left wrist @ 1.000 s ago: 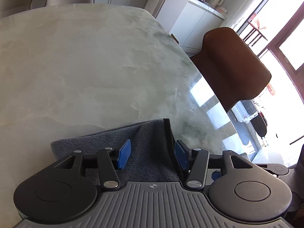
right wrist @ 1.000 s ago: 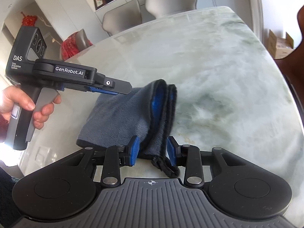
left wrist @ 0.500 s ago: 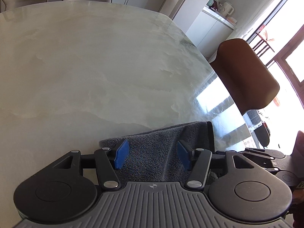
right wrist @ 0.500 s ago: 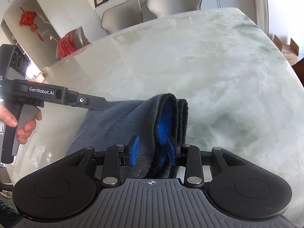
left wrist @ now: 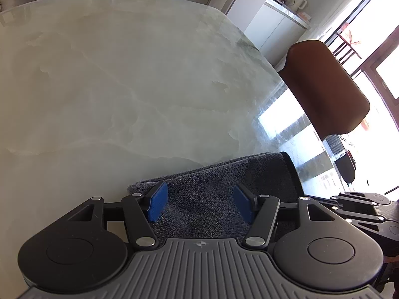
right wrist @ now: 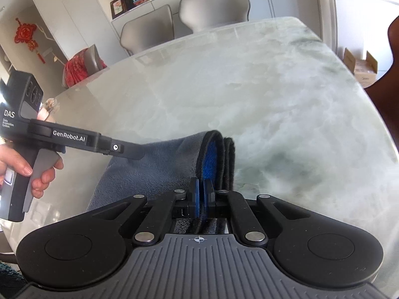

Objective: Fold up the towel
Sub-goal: 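Lift the held end with both grippers and fold it over the towel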

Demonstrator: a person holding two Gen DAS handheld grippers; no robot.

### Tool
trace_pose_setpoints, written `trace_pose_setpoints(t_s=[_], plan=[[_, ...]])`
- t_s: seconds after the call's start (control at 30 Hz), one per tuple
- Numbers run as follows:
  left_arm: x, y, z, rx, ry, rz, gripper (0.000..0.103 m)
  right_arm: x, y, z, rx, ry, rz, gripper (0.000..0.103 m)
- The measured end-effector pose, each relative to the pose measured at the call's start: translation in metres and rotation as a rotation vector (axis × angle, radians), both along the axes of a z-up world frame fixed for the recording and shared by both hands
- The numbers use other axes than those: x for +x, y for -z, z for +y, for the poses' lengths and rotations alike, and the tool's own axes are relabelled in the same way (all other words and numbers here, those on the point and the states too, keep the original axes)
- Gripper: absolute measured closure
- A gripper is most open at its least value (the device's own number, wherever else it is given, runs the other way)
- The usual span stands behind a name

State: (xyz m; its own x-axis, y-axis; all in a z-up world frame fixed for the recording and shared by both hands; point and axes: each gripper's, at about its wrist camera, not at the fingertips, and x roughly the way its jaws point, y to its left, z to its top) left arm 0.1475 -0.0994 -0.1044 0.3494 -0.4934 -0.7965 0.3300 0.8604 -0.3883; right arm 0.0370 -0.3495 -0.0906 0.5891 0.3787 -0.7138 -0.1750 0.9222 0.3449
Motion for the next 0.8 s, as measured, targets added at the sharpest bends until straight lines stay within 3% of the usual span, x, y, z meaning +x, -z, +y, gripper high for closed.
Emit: trace_pose_setpoints(t_s=[0.23,0.37,0.47,0.63,0.73,0.8], plan=[[-0.005,0.002,-0.011,0.035,0.038,-0.047,0.033,0.007,0.021,0.0,-0.033,0.021,0.077,0.096],[-0.008,-0.001,-0.014,0.059,0.051,-0.068,0.033,0.005,0.016,-0.006,0.01,0.039,0.081,0.087],[-0.008,-0.002,-0.011,0.048,0.04,-0.074,0.033,0.003,0.014,-0.003,-0.015,0.008,0.083,0.079],[-0.009,-0.001,-0.007,0.043,0.03,-0.072,0.033,0.002,0.018,0.006,-0.004,-0.025,0.068,0.08],[-0.01,-0.002,-0.008,0.051,0.033,-0.076,0.033,0.004,0.017,0.011,-0.045,-0.037,0.055,0.094],[-0.009,-0.003,-0.008,0.048,0.028,-0.074,0.033,0.004,0.013,0.007,-0.039,-0.027,0.042,0.097]])
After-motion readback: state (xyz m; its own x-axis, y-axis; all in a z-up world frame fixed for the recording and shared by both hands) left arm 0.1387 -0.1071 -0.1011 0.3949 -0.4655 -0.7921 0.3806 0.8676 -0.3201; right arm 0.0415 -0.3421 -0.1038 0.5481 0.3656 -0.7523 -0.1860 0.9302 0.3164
